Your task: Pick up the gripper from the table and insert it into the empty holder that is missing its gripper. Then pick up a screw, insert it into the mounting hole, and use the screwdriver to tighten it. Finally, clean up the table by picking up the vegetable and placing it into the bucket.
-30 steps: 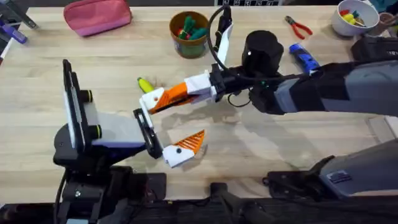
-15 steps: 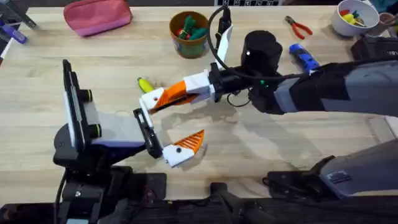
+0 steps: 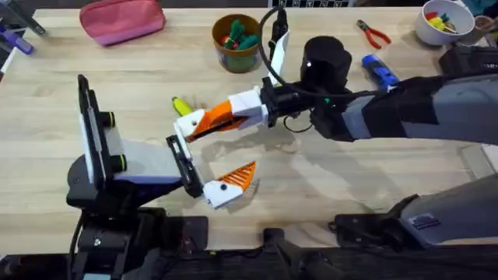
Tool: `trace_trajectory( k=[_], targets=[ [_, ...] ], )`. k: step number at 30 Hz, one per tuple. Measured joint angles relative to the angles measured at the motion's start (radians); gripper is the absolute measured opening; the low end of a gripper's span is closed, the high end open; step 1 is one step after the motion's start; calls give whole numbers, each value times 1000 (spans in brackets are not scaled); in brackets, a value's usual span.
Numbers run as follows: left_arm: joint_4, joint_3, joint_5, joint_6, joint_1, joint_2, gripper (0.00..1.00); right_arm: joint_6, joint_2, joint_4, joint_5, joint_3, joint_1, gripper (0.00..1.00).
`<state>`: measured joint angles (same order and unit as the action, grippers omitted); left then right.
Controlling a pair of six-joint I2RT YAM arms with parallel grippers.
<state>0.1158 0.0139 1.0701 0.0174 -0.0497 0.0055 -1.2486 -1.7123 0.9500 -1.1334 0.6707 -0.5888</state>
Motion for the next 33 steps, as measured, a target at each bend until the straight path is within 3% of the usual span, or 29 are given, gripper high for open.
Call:
trace_trajectory(
  k=[33],
  targets=[
    [0,0,-2,1,3,0,986,68,0,-64,-16,33,0,5]
  ],
)
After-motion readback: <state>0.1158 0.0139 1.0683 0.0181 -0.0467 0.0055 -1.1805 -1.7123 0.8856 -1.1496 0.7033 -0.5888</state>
